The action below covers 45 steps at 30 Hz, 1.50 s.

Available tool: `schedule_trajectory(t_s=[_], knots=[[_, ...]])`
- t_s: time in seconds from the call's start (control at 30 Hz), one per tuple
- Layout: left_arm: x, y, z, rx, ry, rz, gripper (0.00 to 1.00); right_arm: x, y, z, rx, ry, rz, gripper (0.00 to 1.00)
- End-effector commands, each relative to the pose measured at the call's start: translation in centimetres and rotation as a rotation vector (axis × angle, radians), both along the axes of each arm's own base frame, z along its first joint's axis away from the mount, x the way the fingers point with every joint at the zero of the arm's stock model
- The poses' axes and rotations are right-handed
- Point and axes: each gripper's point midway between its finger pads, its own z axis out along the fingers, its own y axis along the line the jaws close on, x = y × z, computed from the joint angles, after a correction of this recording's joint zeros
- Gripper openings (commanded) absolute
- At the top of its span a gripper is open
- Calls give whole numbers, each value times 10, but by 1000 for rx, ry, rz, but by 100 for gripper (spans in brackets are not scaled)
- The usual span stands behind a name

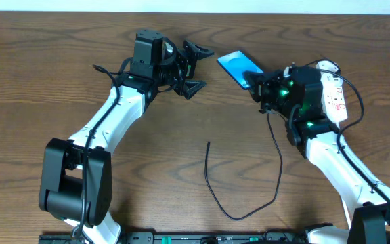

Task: Plug charger to phone and switch on socket
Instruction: 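Open the left gripper and pull the right gripper back with the phone, then regrasp the phone's bottom end with the left gripper from the right gripper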

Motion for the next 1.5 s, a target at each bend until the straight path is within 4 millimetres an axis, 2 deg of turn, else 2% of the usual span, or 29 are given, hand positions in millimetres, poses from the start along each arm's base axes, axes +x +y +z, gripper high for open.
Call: schedule_trajectory(t_s=[0.0, 0.23, 0.47, 0.83, 1.2, 1.3, 1.4, 1.47], knots=[[3, 2, 16, 3, -64, 4, 93, -4, 19, 18, 83, 4, 29, 1], [12, 5, 20, 14, -104, 39, 93, -13, 40, 20, 169, 69, 40, 1], [16, 8, 18, 33, -109, 68, 93, -13, 54, 39, 196, -10, 68, 1], [20, 12, 16, 47, -108, 100, 93, -23, 76, 48, 238, -11, 106, 1], [23, 14, 15, 42, -84, 132, 92, -24, 79, 50, 260, -6, 104, 1], [23, 14, 15, 42, -84, 132, 81, -24, 79, 50, 259, -6, 106, 1], [23, 14, 15, 42, -84, 132, 63, -24, 79, 50, 259, -6, 106, 1], [23, 14, 15, 43, -85, 133, 57, -25, 79, 51, 260, -6, 107, 1]])
